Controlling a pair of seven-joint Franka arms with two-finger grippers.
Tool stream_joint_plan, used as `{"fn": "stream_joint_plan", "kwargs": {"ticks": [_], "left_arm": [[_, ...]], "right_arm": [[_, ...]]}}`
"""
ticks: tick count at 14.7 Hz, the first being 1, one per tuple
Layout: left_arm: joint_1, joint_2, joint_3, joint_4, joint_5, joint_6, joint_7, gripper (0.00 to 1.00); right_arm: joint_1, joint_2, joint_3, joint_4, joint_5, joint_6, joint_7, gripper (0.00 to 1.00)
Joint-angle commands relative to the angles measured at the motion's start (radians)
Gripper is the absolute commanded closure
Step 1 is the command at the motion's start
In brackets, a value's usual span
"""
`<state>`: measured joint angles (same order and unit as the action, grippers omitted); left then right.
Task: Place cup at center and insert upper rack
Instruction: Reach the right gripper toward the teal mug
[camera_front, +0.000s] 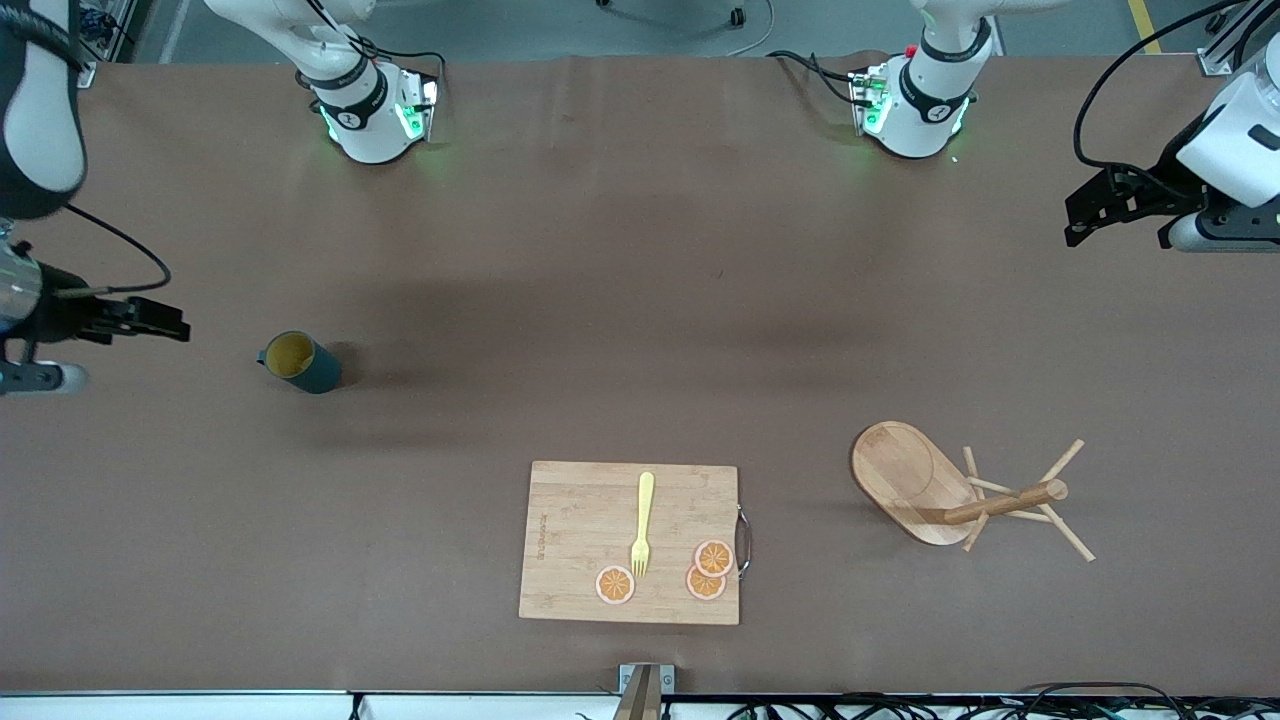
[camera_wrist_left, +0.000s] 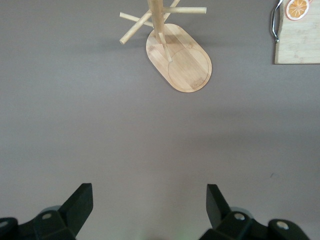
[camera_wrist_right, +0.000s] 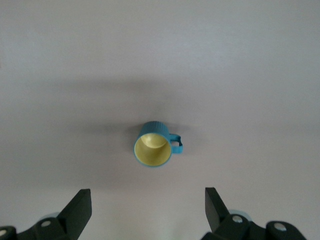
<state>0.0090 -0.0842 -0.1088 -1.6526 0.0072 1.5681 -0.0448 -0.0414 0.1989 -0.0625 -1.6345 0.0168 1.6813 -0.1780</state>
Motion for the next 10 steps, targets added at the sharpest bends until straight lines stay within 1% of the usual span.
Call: {"fn": "stream_joint_plan", "kwargs": {"ticks": [1,5,7,9,10], "left_arm": [[0.003,0.014,-0.005,0.004,0.005,0.012,0.003,0.00],[0.002,0.034,-0.009,0.004,0.005,0.020,-0.015,0.00],[-0.001,0.035,-0.011,0.004,0.005,0.013,-0.052,0.00],[-0.003,0.035,-0.012,-0.002,0.005,0.009,-0.082,0.00],[-0.004,0.035,-0.014,-0.009,0.005,0.009,-0.087,0.00]], "right_arm": [[-0.038,-0.024,0.006,-0.207,0.031,0.188,-0.121,0.00],[-0.057,-0.023,0.007,-0.465,0.032,0.508,-0.260,0.00],[-0.060,-0.016,0.006,-0.542,0.032,0.627,-0.349,0.00],[-0.057,-0.006,0.006,-0.615,0.032,0.737,-0.357,0.00],[-0.057,0.003,0.007,-0.634,0.032,0.762,-0.359,0.00]]}}
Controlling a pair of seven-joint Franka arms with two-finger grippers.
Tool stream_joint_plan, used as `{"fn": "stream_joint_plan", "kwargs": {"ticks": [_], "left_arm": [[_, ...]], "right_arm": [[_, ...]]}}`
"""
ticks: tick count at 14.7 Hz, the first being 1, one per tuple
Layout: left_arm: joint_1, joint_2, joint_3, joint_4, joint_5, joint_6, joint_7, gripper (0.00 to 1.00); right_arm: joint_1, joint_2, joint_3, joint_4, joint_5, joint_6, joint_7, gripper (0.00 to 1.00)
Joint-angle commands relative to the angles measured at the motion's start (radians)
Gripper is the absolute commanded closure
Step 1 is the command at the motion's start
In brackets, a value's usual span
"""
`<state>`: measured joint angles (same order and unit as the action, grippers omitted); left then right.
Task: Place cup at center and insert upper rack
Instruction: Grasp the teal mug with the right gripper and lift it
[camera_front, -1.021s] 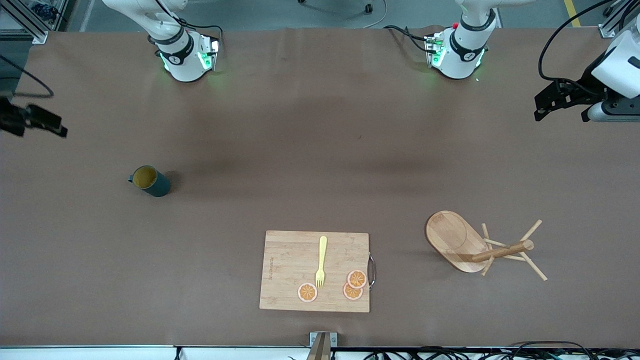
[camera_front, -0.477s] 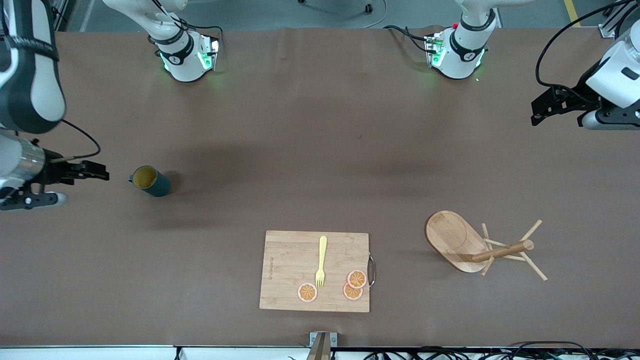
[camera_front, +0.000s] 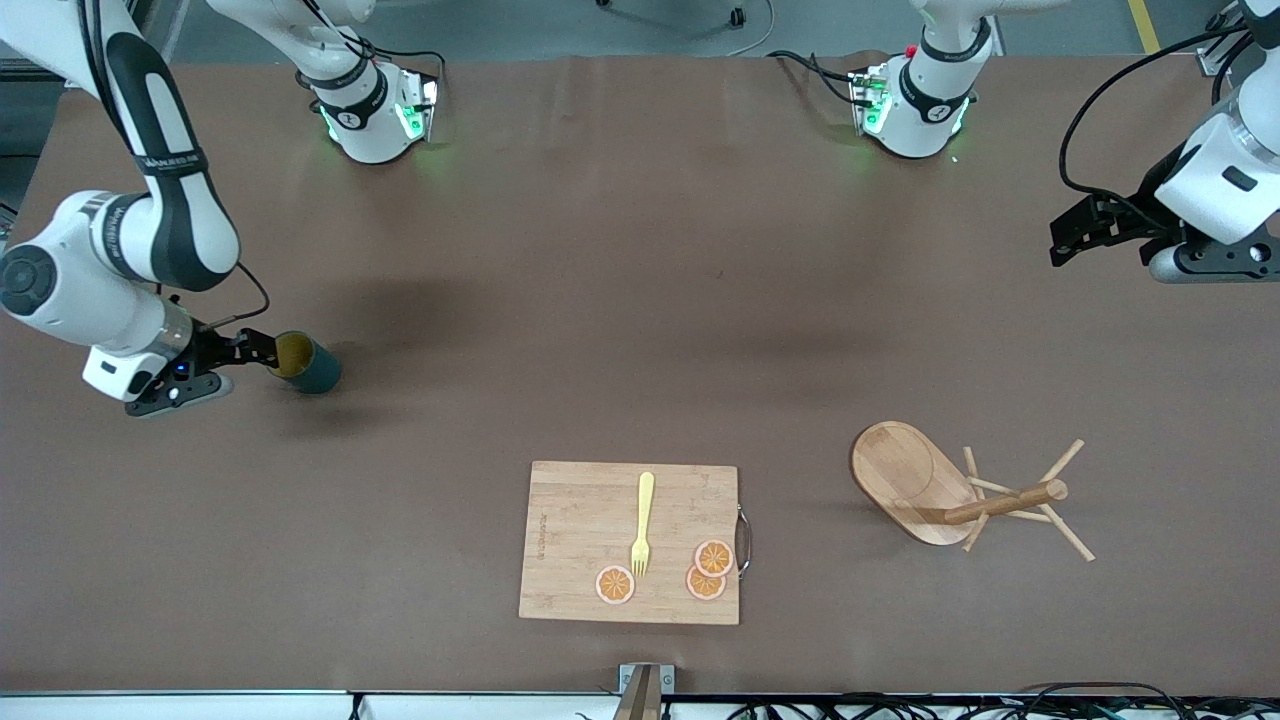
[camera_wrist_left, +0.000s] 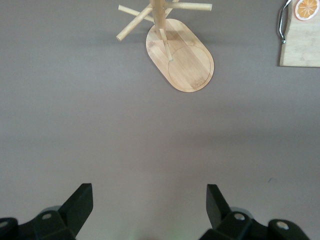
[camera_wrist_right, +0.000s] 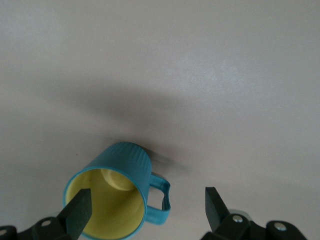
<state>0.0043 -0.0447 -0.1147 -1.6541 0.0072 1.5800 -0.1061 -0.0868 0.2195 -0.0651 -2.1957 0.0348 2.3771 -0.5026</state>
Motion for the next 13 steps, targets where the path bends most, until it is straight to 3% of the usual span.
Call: {"fn": "stream_joint_plan", "kwargs": {"ticks": [1,3,5,7,10,13], "left_arm": [[0.000,-0.004,-0.008,-0.009,0.005,-0.003,-0.026,0.00],[0.000,-0.006,-0.008,-0.010,0.005,-0.006,-0.026,0.00],[0.000,-0.007,-0.010,-0.012,0.005,-0.012,-0.026,0.00],[0.002,-0.007,-0.020,-0.010,0.005,-0.018,-0.027,0.00],[0.002,-0.007,-0.020,-0.009,0.005,-0.017,-0.027,0.00],[0.003,-0.010,-0.020,-0.009,0.005,-0.018,-0.027,0.00]], "right_arm": [[-0.011,-0.009,0.010,-0.081,0.014,0.073,-0.037,0.00],[-0.010,0.014,0.010,-0.081,0.014,0.080,-0.039,0.02],[-0.005,0.032,0.010,-0.081,0.014,0.102,-0.039,0.12],[-0.004,0.040,0.010,-0.081,0.014,0.103,-0.039,0.35],[0.001,0.040,0.011,-0.078,0.014,0.093,-0.040,0.96],[0.007,0.031,0.013,-0.070,0.014,0.064,-0.040,1.00]]}}
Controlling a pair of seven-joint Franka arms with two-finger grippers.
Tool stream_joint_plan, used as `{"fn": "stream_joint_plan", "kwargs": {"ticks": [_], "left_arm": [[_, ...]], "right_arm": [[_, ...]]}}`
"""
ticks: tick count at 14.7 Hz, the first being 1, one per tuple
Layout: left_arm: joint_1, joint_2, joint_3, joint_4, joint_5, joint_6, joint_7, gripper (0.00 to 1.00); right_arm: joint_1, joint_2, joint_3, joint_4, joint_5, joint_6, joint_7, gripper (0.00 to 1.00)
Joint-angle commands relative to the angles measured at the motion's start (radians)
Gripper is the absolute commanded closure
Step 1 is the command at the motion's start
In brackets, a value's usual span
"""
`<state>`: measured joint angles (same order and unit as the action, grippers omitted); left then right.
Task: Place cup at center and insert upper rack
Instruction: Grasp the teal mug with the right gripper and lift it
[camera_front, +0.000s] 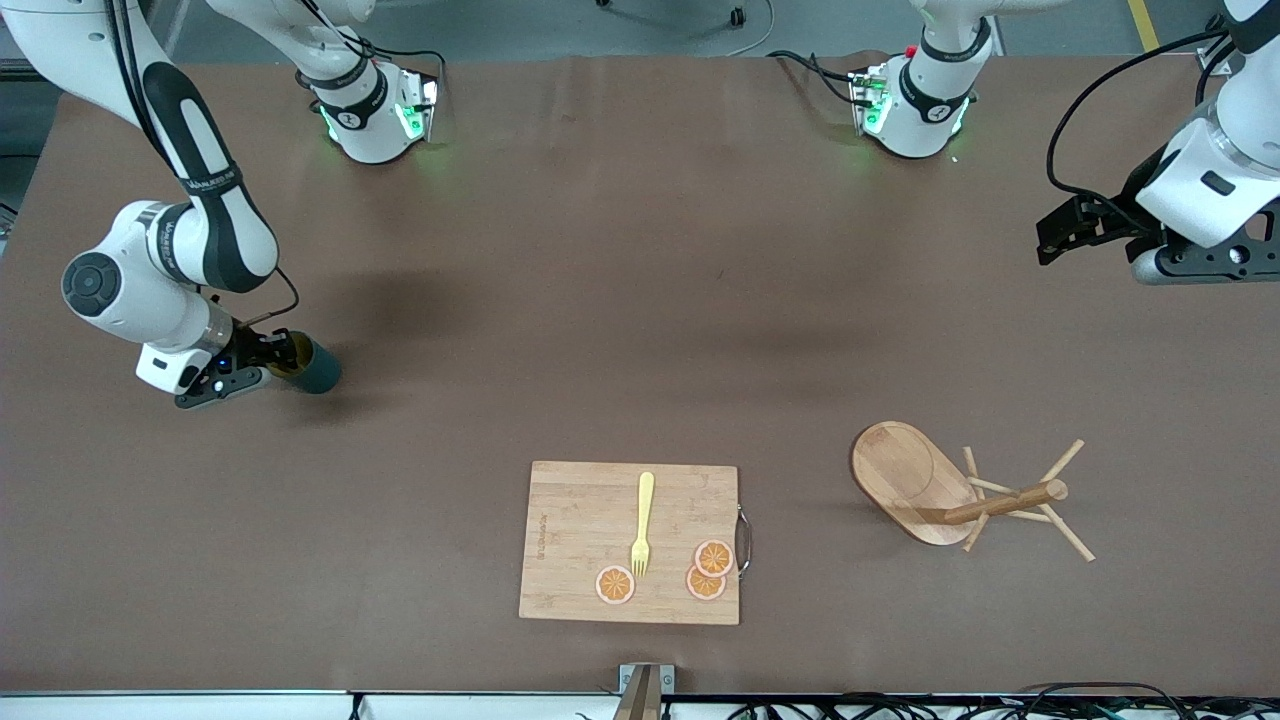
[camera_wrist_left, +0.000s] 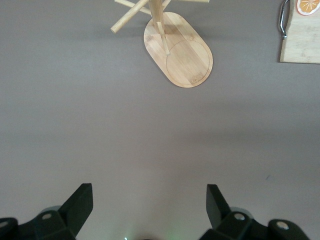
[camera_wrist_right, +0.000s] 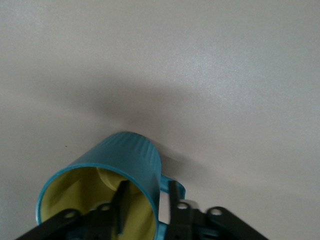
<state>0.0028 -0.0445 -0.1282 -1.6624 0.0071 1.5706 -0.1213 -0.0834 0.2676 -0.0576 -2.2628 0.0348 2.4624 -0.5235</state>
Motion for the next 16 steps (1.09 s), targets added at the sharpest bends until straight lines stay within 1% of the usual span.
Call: {"fn": "stream_joint_plan", "kwargs": {"ticks": [1,2,4,6,8,10,12,13,16], "left_arm": [[0.006,-0.012,-0.007,-0.002,0.005,-0.009,-0.012,0.00],[0.008,-0.015,-0.007,-0.002,0.005,-0.010,-0.011,0.00],[0.010,-0.015,-0.007,-0.002,0.005,-0.010,-0.011,0.00],[0.010,-0.014,-0.007,-0.002,0.005,-0.010,-0.009,0.00],[0.011,-0.018,-0.005,-0.002,0.010,-0.014,-0.012,0.00],[0.011,-0.020,-0.007,-0.002,0.010,-0.014,-0.017,0.00],[0.011,-0.018,-0.007,-0.003,0.010,-0.014,-0.018,0.00],[0.010,-0.018,-0.007,-0.005,0.010,-0.014,-0.020,0.00],[0.010,-0.015,-0.007,-0.007,0.010,-0.012,-0.020,0.00]], "right_arm": [[0.016,-0.028,0.005,0.002,0.014,-0.039,-0.010,1.00],[0.025,-0.044,0.007,0.005,0.028,-0.057,0.000,1.00],[0.054,-0.085,0.007,0.032,0.063,-0.152,0.066,1.00],[0.109,-0.129,0.007,0.061,0.063,-0.232,0.195,1.00],[0.219,-0.172,0.007,0.065,0.065,-0.269,0.415,1.00],[0.357,-0.191,0.007,0.072,0.065,-0.272,0.689,1.00],[0.521,-0.183,0.005,0.124,0.065,-0.267,0.979,1.00],[0.581,-0.170,0.005,0.164,0.065,-0.267,1.088,1.00],[0.730,-0.076,0.005,0.294,0.065,-0.272,1.392,1.00]]}}
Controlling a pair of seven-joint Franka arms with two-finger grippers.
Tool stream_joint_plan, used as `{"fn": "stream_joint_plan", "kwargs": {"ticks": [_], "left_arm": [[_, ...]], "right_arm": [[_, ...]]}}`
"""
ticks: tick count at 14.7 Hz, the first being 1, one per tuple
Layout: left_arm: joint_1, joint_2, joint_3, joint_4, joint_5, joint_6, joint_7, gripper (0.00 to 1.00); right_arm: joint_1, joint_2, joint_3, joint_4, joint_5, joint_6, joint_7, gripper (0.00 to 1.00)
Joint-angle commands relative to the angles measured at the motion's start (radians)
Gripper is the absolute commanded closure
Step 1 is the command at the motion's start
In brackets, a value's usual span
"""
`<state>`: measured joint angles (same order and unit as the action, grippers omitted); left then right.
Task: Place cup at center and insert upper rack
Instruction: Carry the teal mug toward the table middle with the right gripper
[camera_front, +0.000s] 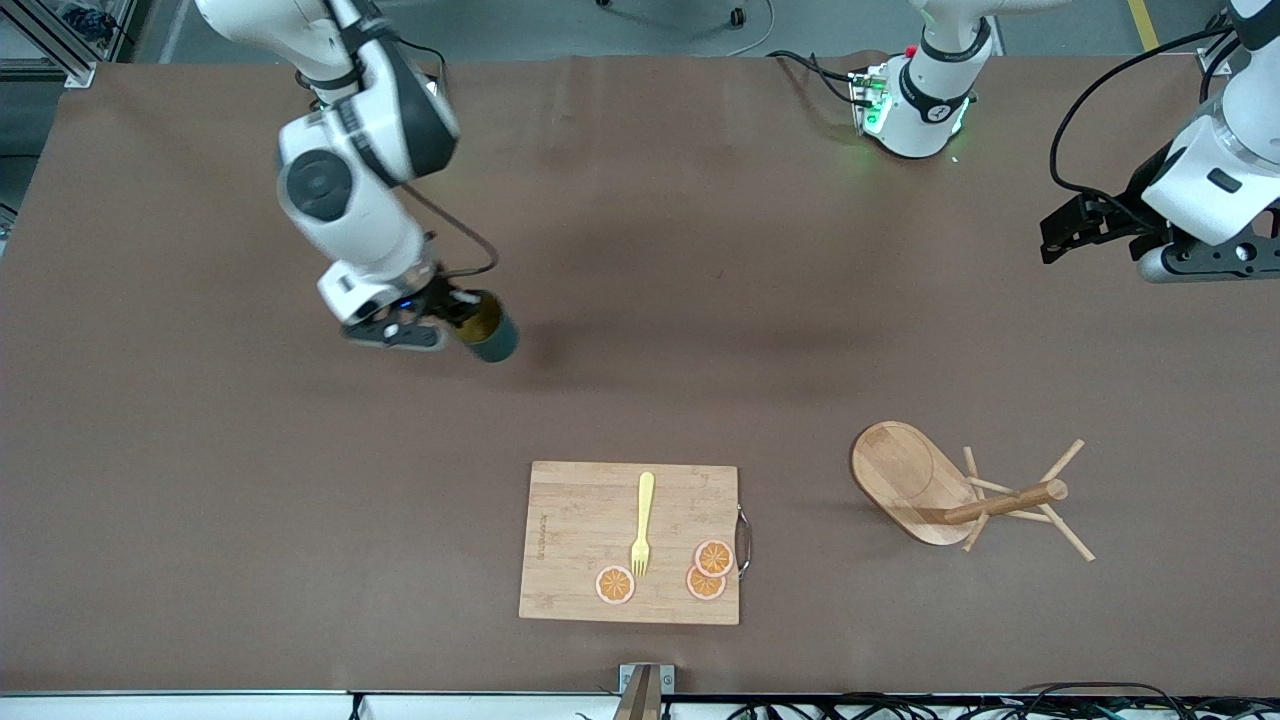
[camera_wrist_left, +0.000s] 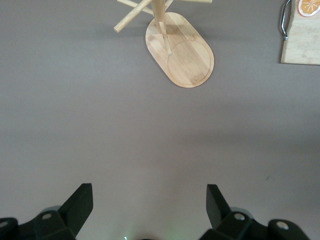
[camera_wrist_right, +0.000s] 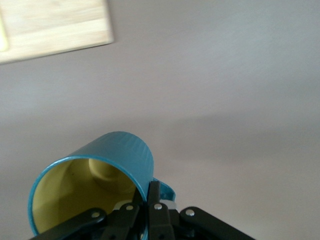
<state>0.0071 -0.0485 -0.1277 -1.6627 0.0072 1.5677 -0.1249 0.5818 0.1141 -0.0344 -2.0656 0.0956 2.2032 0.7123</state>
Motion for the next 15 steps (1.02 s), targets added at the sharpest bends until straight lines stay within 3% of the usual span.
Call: {"fn": "stream_joint_plan", "kwargs": {"ticks": [1,4,8,15], "left_arm": [[0.005,-0.013,-0.007,-0.008,0.010,-0.009,-0.016,0.00],[0.004,-0.016,-0.009,-0.008,0.010,-0.009,-0.018,0.00],[0.002,-0.017,-0.013,-0.006,0.008,-0.009,-0.021,0.00],[-0.001,-0.017,-0.041,-0.006,0.002,-0.009,-0.065,0.00]], "right_arm": [[0.110,0.123,-0.018,0.149,0.004,-0.013,0.270,1.00],[0.225,0.272,-0.019,0.287,-0.007,-0.005,0.488,1.00],[0.318,0.422,-0.024,0.390,-0.014,0.001,0.562,1.00],[0.322,0.513,-0.027,0.430,-0.016,0.068,0.656,1.00]]}}
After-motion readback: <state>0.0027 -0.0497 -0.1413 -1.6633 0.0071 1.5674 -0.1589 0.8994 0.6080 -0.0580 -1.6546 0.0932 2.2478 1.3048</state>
